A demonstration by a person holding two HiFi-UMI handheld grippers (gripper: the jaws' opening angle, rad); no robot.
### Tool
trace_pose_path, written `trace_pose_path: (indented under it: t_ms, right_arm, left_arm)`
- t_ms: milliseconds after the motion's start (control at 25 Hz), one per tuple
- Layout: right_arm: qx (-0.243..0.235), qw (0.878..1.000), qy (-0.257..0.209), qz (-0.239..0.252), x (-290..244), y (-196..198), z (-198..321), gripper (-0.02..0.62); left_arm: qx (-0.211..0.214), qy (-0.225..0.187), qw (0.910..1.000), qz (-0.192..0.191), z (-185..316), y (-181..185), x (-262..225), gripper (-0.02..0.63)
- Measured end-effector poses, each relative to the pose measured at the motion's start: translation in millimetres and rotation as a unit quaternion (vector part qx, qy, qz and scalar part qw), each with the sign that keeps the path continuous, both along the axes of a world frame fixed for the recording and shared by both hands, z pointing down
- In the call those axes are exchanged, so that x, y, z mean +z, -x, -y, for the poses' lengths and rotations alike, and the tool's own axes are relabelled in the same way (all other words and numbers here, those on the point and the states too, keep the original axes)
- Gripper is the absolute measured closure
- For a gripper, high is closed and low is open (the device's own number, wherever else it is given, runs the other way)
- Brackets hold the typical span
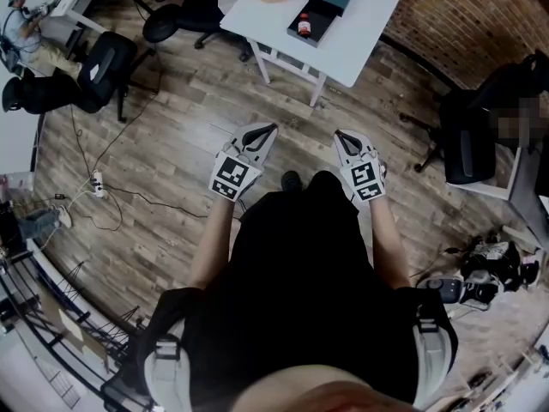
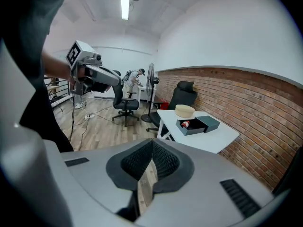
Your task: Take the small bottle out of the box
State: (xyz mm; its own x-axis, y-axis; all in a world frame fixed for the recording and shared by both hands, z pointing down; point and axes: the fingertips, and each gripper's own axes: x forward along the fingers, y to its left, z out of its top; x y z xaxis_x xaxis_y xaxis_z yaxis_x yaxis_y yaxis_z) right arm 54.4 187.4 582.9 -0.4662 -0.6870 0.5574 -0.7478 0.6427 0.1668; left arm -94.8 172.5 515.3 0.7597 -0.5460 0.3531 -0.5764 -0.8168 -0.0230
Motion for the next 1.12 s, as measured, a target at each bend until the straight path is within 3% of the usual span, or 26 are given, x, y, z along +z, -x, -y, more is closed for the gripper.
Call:
trace_pose_path:
  t_ms: [520,1120]
  right_arm:
    - [-0.008,1.000,0.005,0.001,5,7,24,0.597]
    - [-0.040,0.999,0.008,0.003,0,8,109,0.597]
  left_arm:
    - [-0.012,-0.001,0.9999,0.004,21,12,-1,0.586]
    - [-0.036,0.004,0.9993,0.012,92,10,-6,0.586]
